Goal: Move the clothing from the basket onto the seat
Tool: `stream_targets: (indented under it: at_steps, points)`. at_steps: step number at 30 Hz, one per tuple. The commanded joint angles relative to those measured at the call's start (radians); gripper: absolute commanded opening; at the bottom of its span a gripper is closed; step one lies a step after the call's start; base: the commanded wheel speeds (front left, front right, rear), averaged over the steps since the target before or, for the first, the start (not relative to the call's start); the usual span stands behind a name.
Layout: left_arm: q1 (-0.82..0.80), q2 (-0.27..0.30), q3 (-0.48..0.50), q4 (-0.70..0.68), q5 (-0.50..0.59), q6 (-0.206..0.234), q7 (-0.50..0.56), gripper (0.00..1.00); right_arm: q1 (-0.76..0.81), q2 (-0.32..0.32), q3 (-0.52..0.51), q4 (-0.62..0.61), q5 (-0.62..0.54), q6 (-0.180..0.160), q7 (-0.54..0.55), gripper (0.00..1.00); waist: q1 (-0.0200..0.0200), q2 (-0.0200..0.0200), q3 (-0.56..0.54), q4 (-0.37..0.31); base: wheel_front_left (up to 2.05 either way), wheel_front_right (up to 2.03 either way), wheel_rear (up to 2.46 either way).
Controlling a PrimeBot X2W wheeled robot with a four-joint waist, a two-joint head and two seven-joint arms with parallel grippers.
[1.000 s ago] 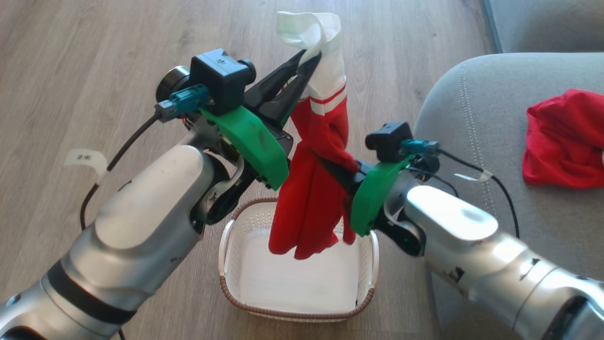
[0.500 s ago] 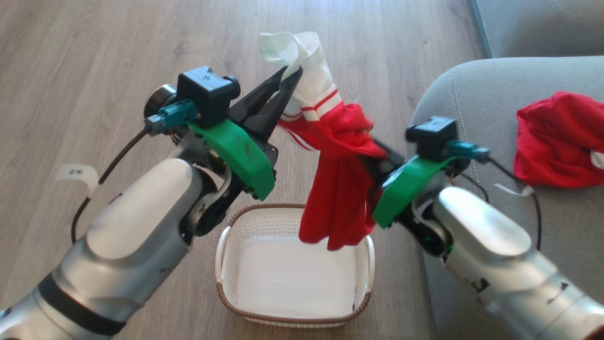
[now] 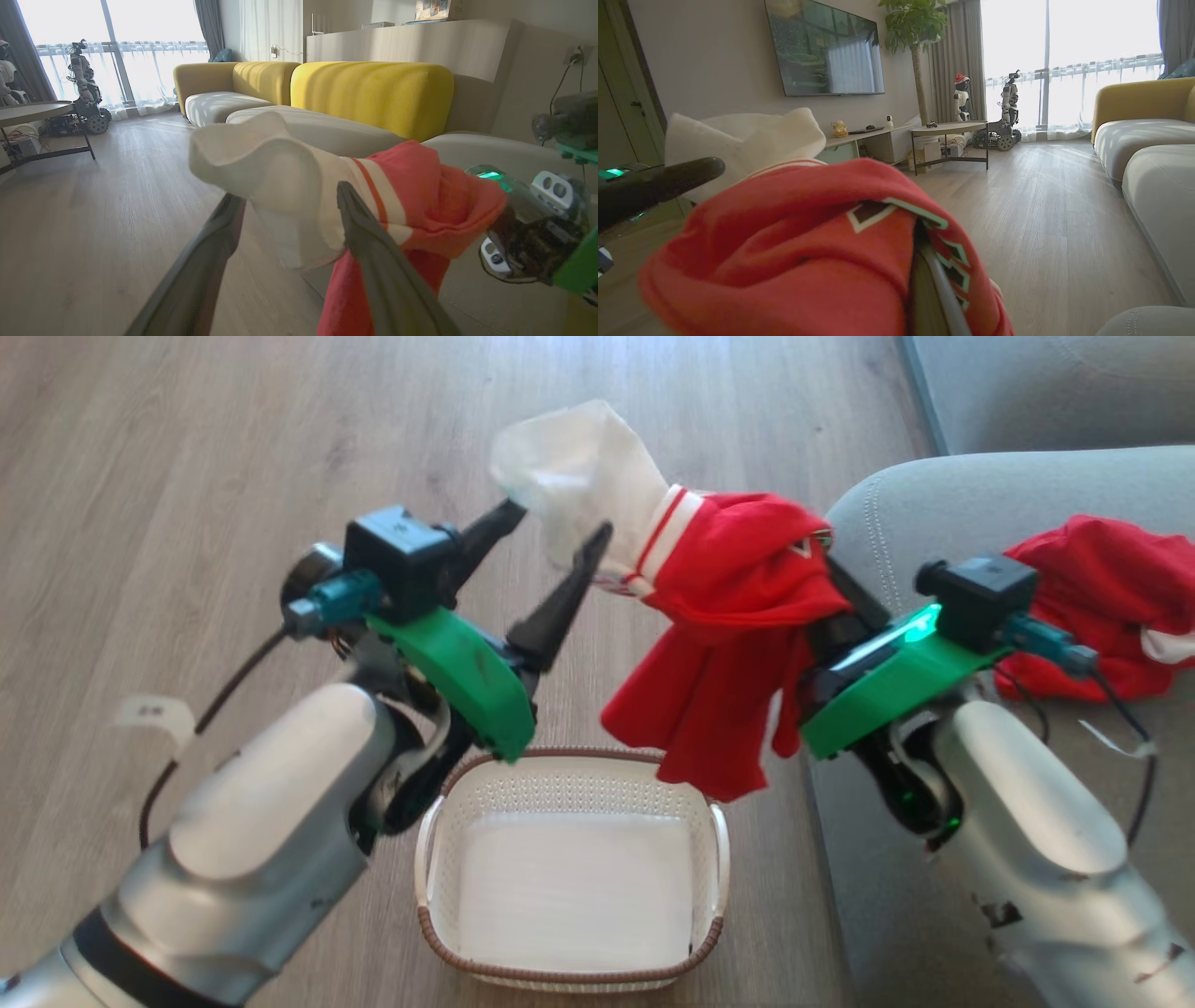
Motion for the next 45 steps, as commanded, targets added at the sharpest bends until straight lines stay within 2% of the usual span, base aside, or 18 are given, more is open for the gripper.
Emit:
stream_targets:
  at_steps: [1,10,26,36,45]
  points:
    - [-0.024,0.032,0.033,-0.037,-0.005,0.005,-0.003,1.0,0.005,-0.014,-0.03,-0.049,-0.014,0.007,-0.009,0.0,0.0,0.0,-0.002,-0.01,0.0,0.0,0.0]
    - [0.009,0.038,0.01,-0.056,-0.008,0.007,0.002,1.0,0.046,-0.047,-0.144,-0.135,-0.066,0.007,-0.01,0.0,0.0,0.0,0.005,-0.079,0.0,0.0,0.0]
    - [0.036,0.051,0.004,-0.068,-0.012,0.005,-0.028,1.0,0.166,-0.076,-0.295,-0.378,-0.123,0.007,0.022,0.0,0.0,0.0,0.044,-0.304,0.0,0.0,0.0]
    - [0.039,0.053,0.001,-0.073,-0.006,0.01,-0.046,1.0,0.265,-0.037,-0.38,-0.507,-0.157,0.007,0.043,0.0,0.0,0.0,0.073,-0.409,0.0,0.0,0.0]
    - [0.034,0.045,-0.007,-0.075,0.0,0.014,-0.054,1.0,0.304,-0.009,-0.409,-0.583,-0.179,0.007,0.068,0.0,0.0,0.0,0.099,-0.46,0.0,0.0,0.0]
